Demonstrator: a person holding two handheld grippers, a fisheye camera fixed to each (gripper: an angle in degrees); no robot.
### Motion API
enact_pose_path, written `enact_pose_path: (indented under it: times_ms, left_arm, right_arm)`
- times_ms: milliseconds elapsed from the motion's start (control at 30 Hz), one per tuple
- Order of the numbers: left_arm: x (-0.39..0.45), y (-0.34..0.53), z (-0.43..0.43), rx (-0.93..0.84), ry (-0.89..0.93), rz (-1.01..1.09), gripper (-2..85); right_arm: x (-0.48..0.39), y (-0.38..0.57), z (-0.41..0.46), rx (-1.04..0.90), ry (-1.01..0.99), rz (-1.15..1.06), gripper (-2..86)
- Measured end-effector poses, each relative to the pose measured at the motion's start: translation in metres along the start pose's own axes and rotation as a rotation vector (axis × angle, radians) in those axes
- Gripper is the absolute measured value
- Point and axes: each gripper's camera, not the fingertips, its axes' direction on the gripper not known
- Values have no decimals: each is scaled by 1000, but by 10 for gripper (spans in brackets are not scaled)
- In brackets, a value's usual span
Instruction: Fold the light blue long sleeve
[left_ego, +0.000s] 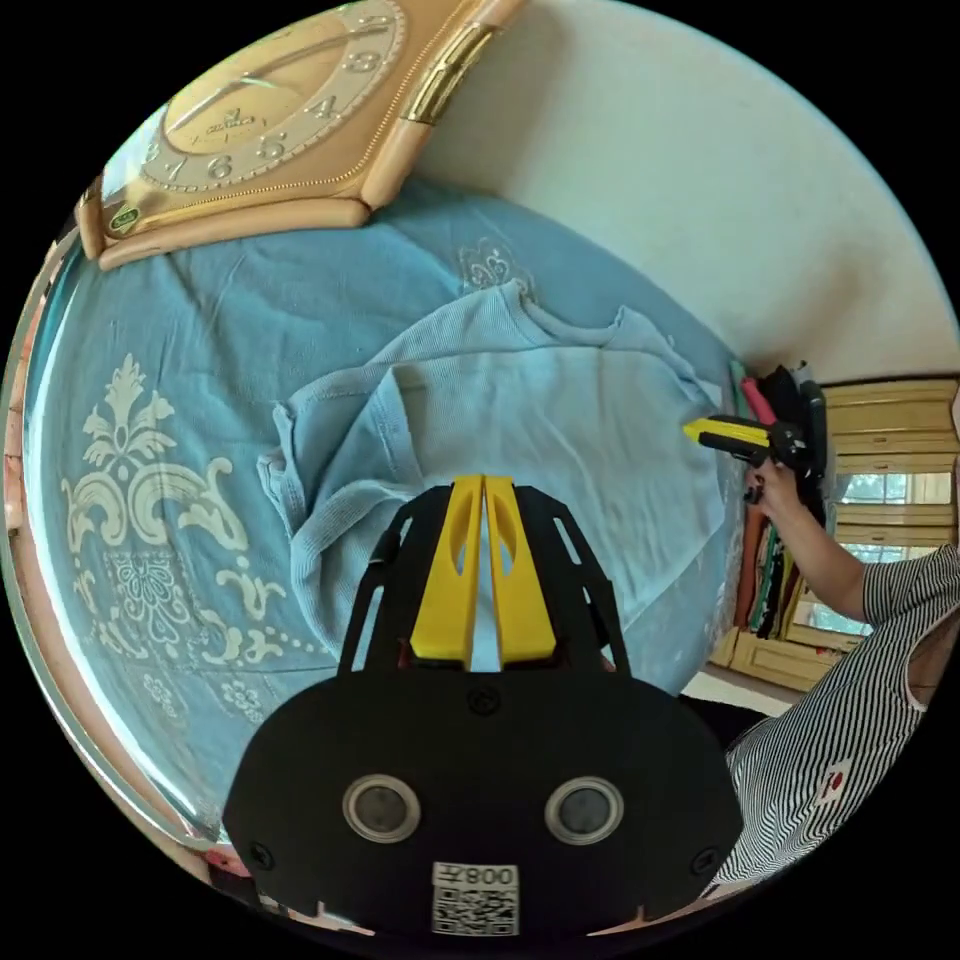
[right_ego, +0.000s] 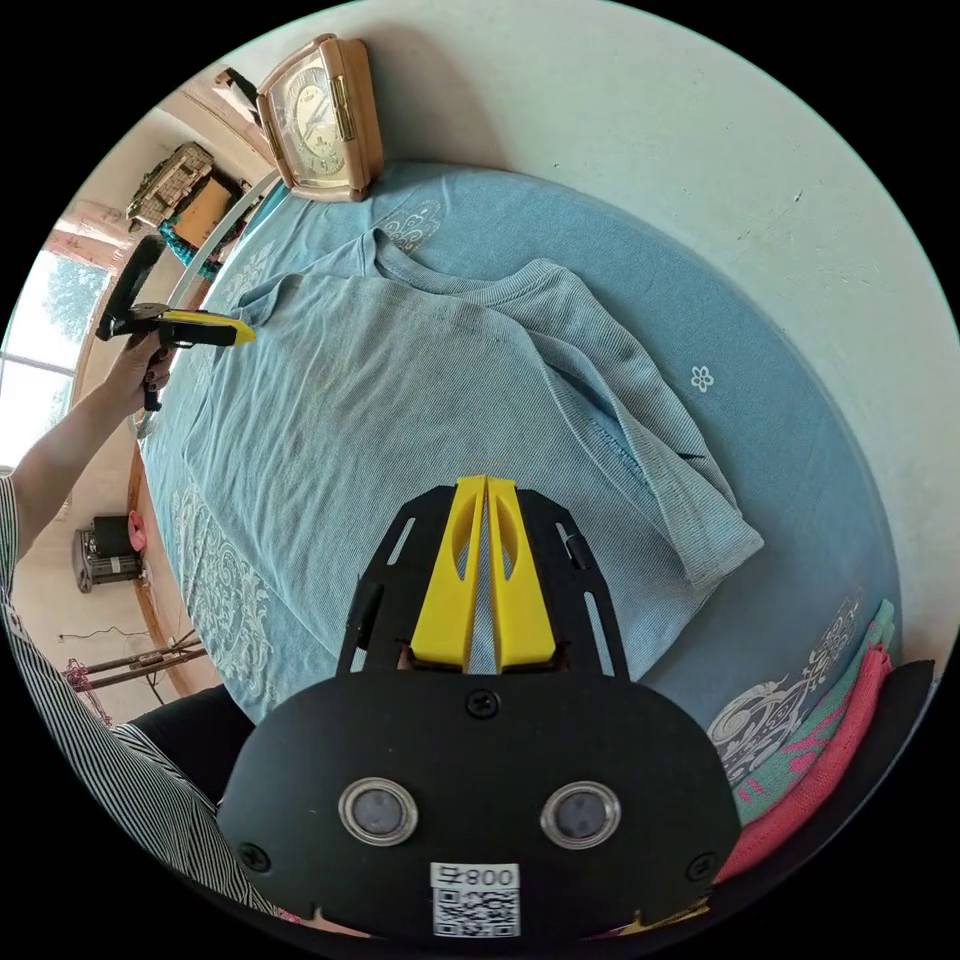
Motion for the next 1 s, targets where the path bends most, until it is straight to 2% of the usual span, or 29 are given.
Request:
enact_pose_path:
  times_ms: [67,133,200,300,433,500,567,700,1000]
  left_arm:
    - [-4,2,4,-56,-226,-25,1]
    - [-19,8,-17,66,-312,-116,1]
    - [-44,21,-50,256,-268,-271,1]
    - [-45,39,-61,326,-227,-277,1]
    - [-25,61,-39,284,-101,-179,1]
    - [-23,68,-13,200,-46,-157,2]
    - [-29,73,1,161,-50,-196,2]
    - [-45,87,4,191,-31,-244,2]
    - [-64,137,-8,220,-46,-249,2]
  right_arm:
    - [1,5,2,-13,0,0,1]
    - [3,10,1,-12,20,-1,1]
    - [8,18,-2,-2,31,8,1]
    - [15,29,-4,6,31,25,1]
    - [24,43,-7,18,69,51,0]
    - [37,48,-8,24,108,87,0]
    - [50,50,-10,21,136,103,0]
    - [88,53,-23,36,202,164,0]
    - [110,127,-40,164,151,258,1]
